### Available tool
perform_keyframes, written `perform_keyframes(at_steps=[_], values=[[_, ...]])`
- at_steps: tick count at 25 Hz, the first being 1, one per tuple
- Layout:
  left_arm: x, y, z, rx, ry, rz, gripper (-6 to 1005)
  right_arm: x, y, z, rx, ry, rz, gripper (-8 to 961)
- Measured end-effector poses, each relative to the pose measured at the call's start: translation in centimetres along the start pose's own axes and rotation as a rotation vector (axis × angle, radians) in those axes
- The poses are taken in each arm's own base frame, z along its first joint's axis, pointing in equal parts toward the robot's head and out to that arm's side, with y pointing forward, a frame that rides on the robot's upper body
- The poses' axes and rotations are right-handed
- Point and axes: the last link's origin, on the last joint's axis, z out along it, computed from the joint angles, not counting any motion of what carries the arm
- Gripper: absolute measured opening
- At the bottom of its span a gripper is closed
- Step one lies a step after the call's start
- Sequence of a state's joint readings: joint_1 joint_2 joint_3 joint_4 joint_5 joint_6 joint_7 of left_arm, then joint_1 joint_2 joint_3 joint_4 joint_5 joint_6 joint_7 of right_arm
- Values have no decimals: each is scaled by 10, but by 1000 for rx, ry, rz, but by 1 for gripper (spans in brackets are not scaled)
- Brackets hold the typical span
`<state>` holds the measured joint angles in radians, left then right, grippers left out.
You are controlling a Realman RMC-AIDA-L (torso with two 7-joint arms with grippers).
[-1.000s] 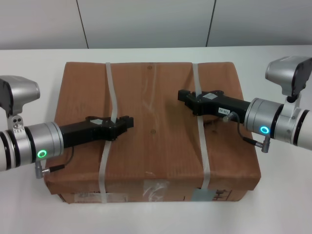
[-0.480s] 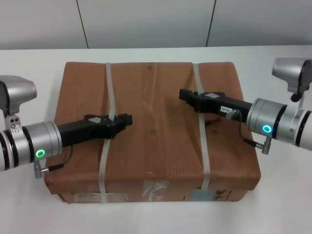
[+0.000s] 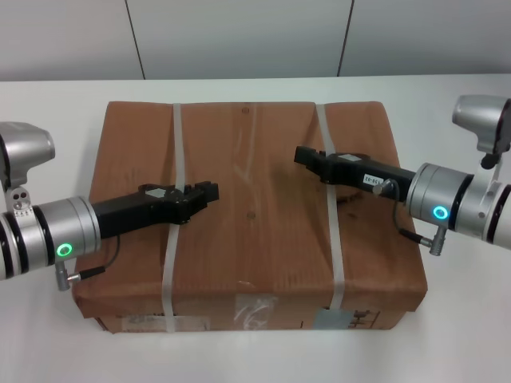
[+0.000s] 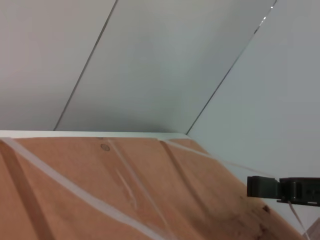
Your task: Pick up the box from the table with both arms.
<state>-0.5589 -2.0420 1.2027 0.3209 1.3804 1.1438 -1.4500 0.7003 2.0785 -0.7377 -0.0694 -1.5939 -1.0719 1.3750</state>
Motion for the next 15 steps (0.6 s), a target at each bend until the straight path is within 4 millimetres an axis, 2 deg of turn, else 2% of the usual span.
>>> perform_keyframes(at_steps=[15], values=[[8,10,-10,-75,55,33,127,0,4,-11,-55,-58,50,43]])
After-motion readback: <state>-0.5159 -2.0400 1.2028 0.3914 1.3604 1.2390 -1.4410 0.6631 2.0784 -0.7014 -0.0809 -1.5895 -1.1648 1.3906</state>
